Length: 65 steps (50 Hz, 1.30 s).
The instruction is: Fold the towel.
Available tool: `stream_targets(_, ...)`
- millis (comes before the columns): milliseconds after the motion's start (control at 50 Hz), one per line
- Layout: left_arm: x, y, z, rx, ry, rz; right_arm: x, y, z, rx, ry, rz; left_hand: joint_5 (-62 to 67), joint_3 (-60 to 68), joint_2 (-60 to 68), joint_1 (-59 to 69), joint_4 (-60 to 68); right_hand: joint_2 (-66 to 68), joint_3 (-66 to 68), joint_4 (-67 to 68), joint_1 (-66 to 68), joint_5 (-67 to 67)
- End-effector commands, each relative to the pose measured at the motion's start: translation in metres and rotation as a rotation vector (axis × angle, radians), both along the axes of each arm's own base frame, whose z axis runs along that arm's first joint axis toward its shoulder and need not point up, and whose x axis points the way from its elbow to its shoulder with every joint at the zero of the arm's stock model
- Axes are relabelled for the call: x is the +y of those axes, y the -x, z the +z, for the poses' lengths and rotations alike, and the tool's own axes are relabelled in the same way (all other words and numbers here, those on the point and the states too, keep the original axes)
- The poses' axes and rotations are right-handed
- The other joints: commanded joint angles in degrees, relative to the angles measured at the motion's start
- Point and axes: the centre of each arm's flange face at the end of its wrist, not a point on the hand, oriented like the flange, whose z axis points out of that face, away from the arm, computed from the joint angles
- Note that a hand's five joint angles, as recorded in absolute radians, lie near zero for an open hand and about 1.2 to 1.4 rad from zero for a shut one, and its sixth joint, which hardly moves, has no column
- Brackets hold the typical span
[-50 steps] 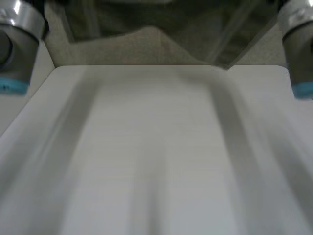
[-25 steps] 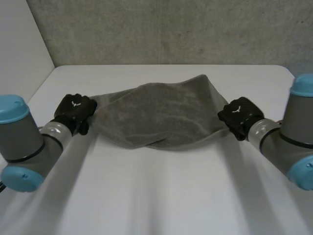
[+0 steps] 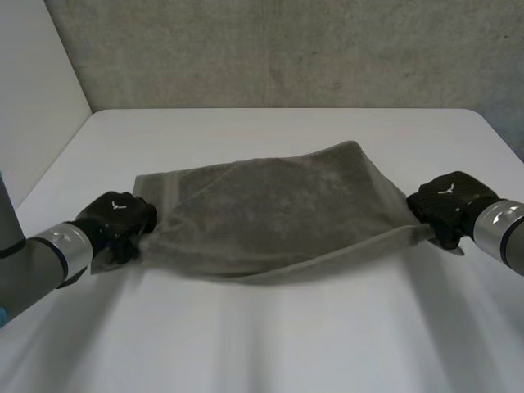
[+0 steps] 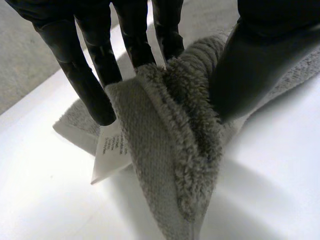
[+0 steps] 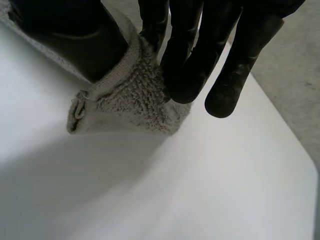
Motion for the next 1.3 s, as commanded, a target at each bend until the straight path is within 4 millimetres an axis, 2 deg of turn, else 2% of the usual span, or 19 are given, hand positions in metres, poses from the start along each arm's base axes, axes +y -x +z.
stream_targets(20, -0.019, 0.01, -0.024, -0.106, 0.024, -0.052, -0.009, -0.008, -0.022, -0.044, -0.026, 0.03, -22.37, -12.88, -12.12, -12.02, -12.31, 3.91, 3.0, 3.04, 3.69, 3.04)
stream_targets(40, -0.019, 0.01, -0.024, -0.106, 0.024, -0.052, -0.009, -0.008, -0.022, -0.044, -0.026, 0.03, -22.37, -12.88, -12.12, -12.02, -12.31, 3.91, 3.0, 3.04, 3.69, 3.04)
stream_targets(140, -0.051, 0.028, -0.031, -0.146, 0.085, -0.036, -0.01, -0.008, -0.033, -0.041, -0.053, 0.028, -25.38, -15.89, -15.13, -15.03, -15.32, 3.91, 3.0, 3.04, 3.69, 3.04)
stream_targets(160, -0.051, 0.028, -0.031, -0.146, 0.085, -0.036, -0.01, -0.008, -0.033, -0.041, -0.053, 0.028, -25.4, -15.91, -15.14, -15.05, -15.34, 3.91, 3.0, 3.04, 3.69, 3.04)
stream_targets(180, -0.059, 0.028, -0.035, -0.158, 0.093, -0.018, -0.01, -0.008, -0.034, -0.04, -0.056, 0.028, -29.89, -20.41, -19.64, -19.54, -19.83, 3.91, 3.0, 3.04, 3.69, 3.04)
stream_targets(200, -0.059, 0.028, -0.035, -0.158, 0.093, -0.018, -0.01, -0.008, -0.034, -0.04, -0.056, 0.028, -29.94, -20.45, -19.69, -19.59, -19.88, 3.91, 3.0, 3.04, 3.69, 3.04)
stream_targets(240, -0.074, 0.029, -0.037, -0.178, 0.121, 0.02, -0.009, -0.008, -0.036, -0.04, -0.06, 0.028, -40.66, -31.18, -30.41, -30.31, -30.6, 3.91, 3.0, 3.04, 3.69, 3.04)
stream_targets(300, -0.084, 0.028, -0.033, -0.179, 0.153, 0.06, -0.008, -0.008, -0.037, -0.04, -0.065, 0.029, -46.89, -37.4, -36.64, -36.54, -36.83, 3.91, 3.0, 3.04, 3.69, 3.04)
stream_targets(400, -0.093, 0.029, -0.023, -0.138, 0.199, 0.093, -0.007, -0.008, -0.038, -0.039, -0.068, 0.031, -55.16, -45.68, -44.91, -44.82, -45.1, 3.91, 3.0, 3.04, 3.69, 3.04)
stream_targets(680, -0.1, 0.026, -0.008, -0.082, 0.245, 0.128, -0.007, -0.008, -0.04, -0.04, -0.063, 0.033, -56.01, -46.52, -45.76, -45.66, -45.95, 3.91, 3.0, 3.04, 3.69, 3.04)
stream_targets(740, -0.098, 0.022, -0.001, -0.077, 0.251, 0.139, -0.007, -0.008, -0.04, -0.039, -0.065, 0.033, -55.0, -45.51, -44.75, -44.65, -44.94, 3.91, 3.0, 3.04, 3.69, 3.04)
stream_targets(820, -0.082, 0.017, 0.0, -0.074, 0.22, 0.135, -0.007, -0.008, -0.041, -0.039, -0.061, 0.032, -53.83, -44.34, -43.58, -43.48, -43.77, 3.91, 3.0, 3.04, 3.69, 3.04)
stream_targets(900, -0.069, 0.012, 0.01, -0.07, 0.218, 0.135, -0.007, -0.008, -0.041, -0.039, -0.061, 0.032, -50.96, -41.48, -40.71, -40.62, -40.91, 3.91, 3.0, 3.04, 3.69, 3.04)
stream_targets(940, -0.052, 0.011, 0.018, -0.055, 0.211, 0.099, -0.006, -0.009, -0.041, -0.039, -0.063, 0.033, -42.77, -33.29, -32.52, -32.43, -32.72, 3.91, 3.0, 3.04, 3.69, 3.04)
stream_targets(960, -0.052, 0.011, 0.018, -0.055, 0.211, 0.099, -0.006, -0.009, -0.041, -0.039, -0.063, 0.033, -42.72, -33.24, -32.47, -32.37, -32.66, 3.91, 3.0, 3.04, 3.69, 3.04)
stream_targets(1000, -0.035, 0.005, 0.021, -0.033, 0.191, 0.055, -0.005, -0.009, -0.043, -0.039, -0.069, 0.034, -38.86, -29.37, -28.61, -28.51, -28.8, 3.91, 3.0, 3.04, 3.69, 3.04)
stream_targets(1040, -0.028, 0.0, 0.023, -0.022, 0.178, 0.04, -0.005, -0.009, -0.043, -0.038, -0.071, 0.034, -38.69, -29.2, -28.44, -28.34, -28.63, 3.91, 3.0, 3.04, 3.69, 3.04)
stream_targets(1160, -0.003, -0.01, 0.016, 0.01, 0.105, -0.01, -0.005, -0.009, -0.043, -0.038, -0.071, 0.034, -33.82, -24.33, -23.57, -23.47, -23.76, 3.91, 3.0, 3.04, 3.69, 3.04)
stream_targets(1300, 0.0, -0.021, 0.005, 0.007, 0.053, 0.018, -0.004, -0.009, -0.044, -0.037, -0.073, 0.036, -35.31, -25.82, -25.06, -24.96, -25.25, 3.91, 3.0, 3.04, 3.69, 3.04)
